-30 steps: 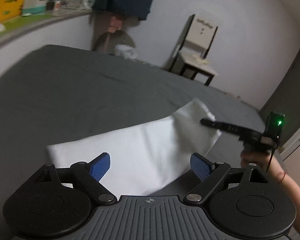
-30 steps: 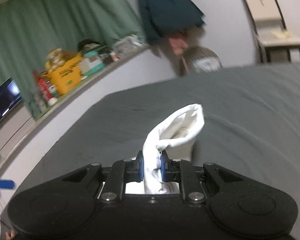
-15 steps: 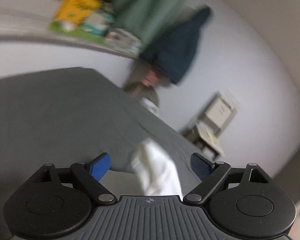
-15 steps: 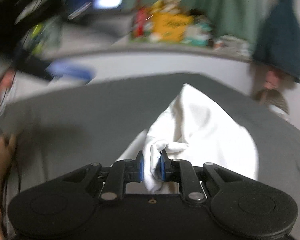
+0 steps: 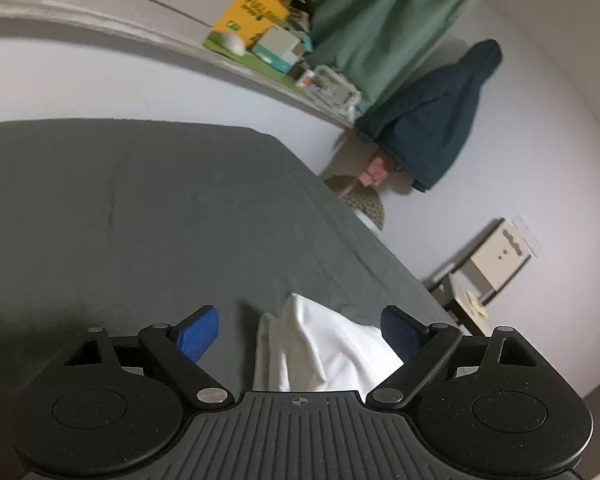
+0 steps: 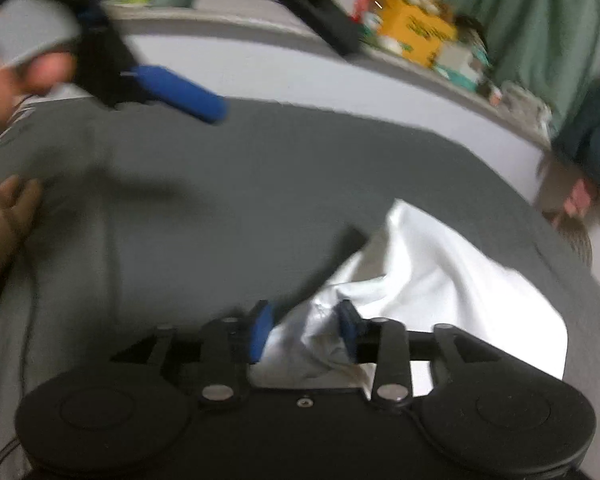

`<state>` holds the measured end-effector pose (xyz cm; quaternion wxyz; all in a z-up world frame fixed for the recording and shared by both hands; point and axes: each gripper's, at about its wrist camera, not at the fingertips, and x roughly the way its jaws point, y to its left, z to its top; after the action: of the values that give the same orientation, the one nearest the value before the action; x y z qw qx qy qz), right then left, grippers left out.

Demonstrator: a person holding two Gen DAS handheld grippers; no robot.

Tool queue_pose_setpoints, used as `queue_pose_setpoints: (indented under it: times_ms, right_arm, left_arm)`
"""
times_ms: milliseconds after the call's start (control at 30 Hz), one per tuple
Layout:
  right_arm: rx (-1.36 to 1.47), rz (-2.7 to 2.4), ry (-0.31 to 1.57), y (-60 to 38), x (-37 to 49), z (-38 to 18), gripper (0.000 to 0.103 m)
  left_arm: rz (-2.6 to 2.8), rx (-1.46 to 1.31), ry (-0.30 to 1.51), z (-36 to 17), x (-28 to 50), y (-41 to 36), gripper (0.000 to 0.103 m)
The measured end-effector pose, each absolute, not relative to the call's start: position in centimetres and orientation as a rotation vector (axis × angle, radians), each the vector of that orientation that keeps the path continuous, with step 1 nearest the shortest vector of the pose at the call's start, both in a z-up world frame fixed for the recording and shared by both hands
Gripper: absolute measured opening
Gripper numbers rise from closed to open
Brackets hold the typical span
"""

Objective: Fold clothes

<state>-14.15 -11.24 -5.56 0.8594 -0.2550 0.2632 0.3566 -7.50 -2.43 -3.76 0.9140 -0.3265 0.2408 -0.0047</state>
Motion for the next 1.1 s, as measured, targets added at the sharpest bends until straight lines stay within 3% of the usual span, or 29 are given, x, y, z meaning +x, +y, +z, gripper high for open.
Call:
queue_pose_setpoints:
  times_ms: [167,267,367,400,467,533,667,800,900,1100]
  right_arm:
    - [-0.522,0.734,0.450,-13.2,-16.7,-4.2,0.052]
    - [-0.540,0.750,0.490,-13.1,-15.3,-4.6,0.050]
    - [-0.622,0.774,0.513,-12.6,-14.8,-5.7,0.037]
    - [-0.633,0.794,0.501,-12.6,-14.9,-5.9,0.023]
    - [-0.665,0.824,0.476,-12.1,-15.6,-6.0,0.007]
    - [-0.710,0.861,0.454,-12.3,-16.4,-5.7,0.007]
    - [-0.831,0.879,0.434,-11.7,-17.3,-6.4,0.008]
    - [-0.819,0.903,0.406,-11.8,-17.0,-5.5,0.016]
    - [-0.828,0.890,0.333,-13.3,-18.3,-4.6,0.033]
    - [-0.715,0.821,0.437,-15.0,-14.2,-5.6,0.033]
  left_arm:
    - [-0.010,-0.676,0.476,-3.2,-7.7,-1.7,0.089]
    - [0.001,-0.684,0.477,-3.4,-7.8,-1.4,0.089]
    - [0.007,-0.687,0.476,-3.8,-8.4,-1.0,0.089]
    - [0.010,-0.688,0.475,-3.9,-8.5,-0.8,0.089]
    - [0.020,-0.697,0.475,-4.0,-8.7,-0.5,0.089]
    - [0.032,-0.720,0.472,-4.2,-8.8,-0.1,0.089]
    - [0.038,-0.743,0.481,-4.6,-8.6,0.0,0.089]
    - [0.012,-0.723,0.507,-5.0,-8.1,-0.6,0.089]
    - [-0.002,-0.699,0.526,-5.0,-7.7,-1.2,0.089]
    - [-0.058,-0.665,0.521,-4.8,-6.9,-2.3,0.089]
